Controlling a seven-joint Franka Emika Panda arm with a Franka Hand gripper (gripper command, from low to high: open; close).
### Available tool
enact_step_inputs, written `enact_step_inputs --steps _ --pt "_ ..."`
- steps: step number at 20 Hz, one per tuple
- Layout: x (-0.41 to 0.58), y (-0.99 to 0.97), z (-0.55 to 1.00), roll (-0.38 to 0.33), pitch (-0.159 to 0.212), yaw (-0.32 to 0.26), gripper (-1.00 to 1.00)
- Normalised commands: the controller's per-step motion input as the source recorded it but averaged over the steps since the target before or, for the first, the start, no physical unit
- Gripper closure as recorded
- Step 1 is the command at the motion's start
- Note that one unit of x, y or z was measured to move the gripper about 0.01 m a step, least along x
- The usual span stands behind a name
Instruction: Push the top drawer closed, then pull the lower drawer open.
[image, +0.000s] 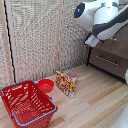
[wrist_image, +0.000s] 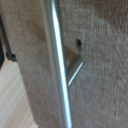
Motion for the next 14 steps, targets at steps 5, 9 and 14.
enact_step_inputs --steps 5,9,14 --pt "0.186 -0.03 -0.16 -0.098 0.103 0.01 1.0" --pt "0.044 -0.12 -0.04 -0.094 0.013 0.017 1.0" --pt "-0.058 -0.18 0.03 -0.061 -0.023 0.088 1.0"
